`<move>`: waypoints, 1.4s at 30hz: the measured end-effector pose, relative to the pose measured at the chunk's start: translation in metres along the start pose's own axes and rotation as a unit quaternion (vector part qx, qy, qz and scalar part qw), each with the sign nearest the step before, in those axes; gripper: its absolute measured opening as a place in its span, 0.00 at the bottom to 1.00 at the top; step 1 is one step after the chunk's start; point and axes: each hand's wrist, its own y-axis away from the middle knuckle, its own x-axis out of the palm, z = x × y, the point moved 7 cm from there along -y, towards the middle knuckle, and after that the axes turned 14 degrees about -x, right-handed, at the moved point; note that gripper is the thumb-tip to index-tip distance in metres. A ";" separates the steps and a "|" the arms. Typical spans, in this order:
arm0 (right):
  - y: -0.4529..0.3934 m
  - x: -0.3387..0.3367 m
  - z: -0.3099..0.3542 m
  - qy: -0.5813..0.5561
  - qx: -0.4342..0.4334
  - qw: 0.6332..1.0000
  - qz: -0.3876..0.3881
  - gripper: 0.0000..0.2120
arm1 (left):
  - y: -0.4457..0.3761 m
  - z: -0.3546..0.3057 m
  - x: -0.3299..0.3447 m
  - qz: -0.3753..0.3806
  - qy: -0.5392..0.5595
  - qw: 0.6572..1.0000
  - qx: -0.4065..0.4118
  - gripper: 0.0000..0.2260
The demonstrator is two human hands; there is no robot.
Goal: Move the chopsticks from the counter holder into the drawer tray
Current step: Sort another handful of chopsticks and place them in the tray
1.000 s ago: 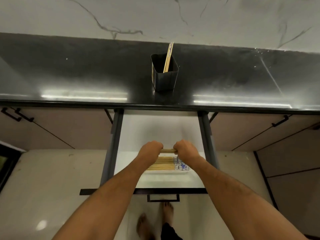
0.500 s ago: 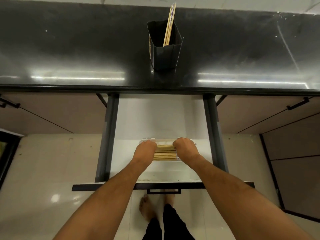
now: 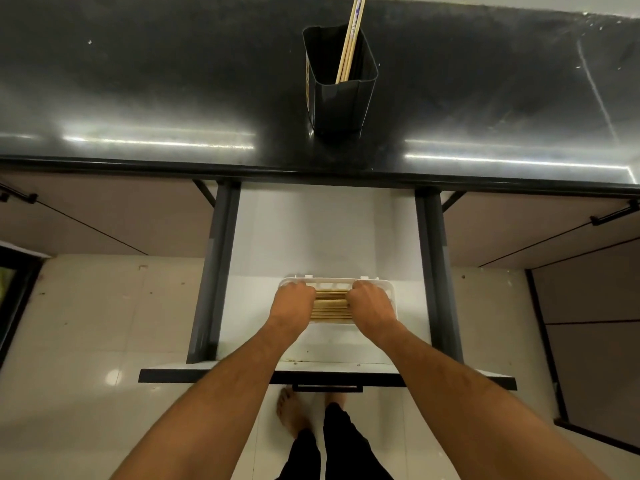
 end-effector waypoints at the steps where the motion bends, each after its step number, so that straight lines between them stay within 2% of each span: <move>1: 0.001 0.000 0.001 0.005 -0.004 1.000 -0.003 0.12 | 0.000 -0.001 -0.001 -0.005 -0.007 1.000 0.005 0.08; 10: 0.007 -0.015 -0.006 0.037 -0.018 0.999 -0.026 0.11 | 0.000 -0.004 -0.007 -0.039 0.008 0.999 0.015 0.10; 14: 0.008 -0.013 -0.007 0.039 -0.027 0.999 -0.022 0.11 | 0.001 -0.001 0.005 -0.031 0.015 0.999 0.018 0.15; 17: 0.008 -0.008 -0.006 0.042 -0.036 0.998 -0.023 0.13 | 0.001 -0.002 0.014 -0.002 0.027 0.999 0.027 0.17; 21: 0.010 -0.004 -0.004 0.049 -0.044 0.998 -0.024 0.17 | 0.001 -0.002 0.016 -0.009 0.017 0.999 0.031 0.20; 24: 0.010 -0.004 -0.007 0.042 -0.041 0.998 -0.027 0.20 | 0.001 -0.002 0.015 -0.021 0.011 0.999 0.029 0.21; 35: 0.013 -0.001 -0.006 -0.019 -0.054 0.997 -0.052 0.19 | 0.000 0.002 0.017 -0.023 0.043 0.999 0.006 0.20; 42: 0.013 -0.005 -0.012 0.012 -0.055 0.997 -0.048 0.18 | 0.001 -0.005 0.021 -0.013 0.065 0.997 0.026 0.16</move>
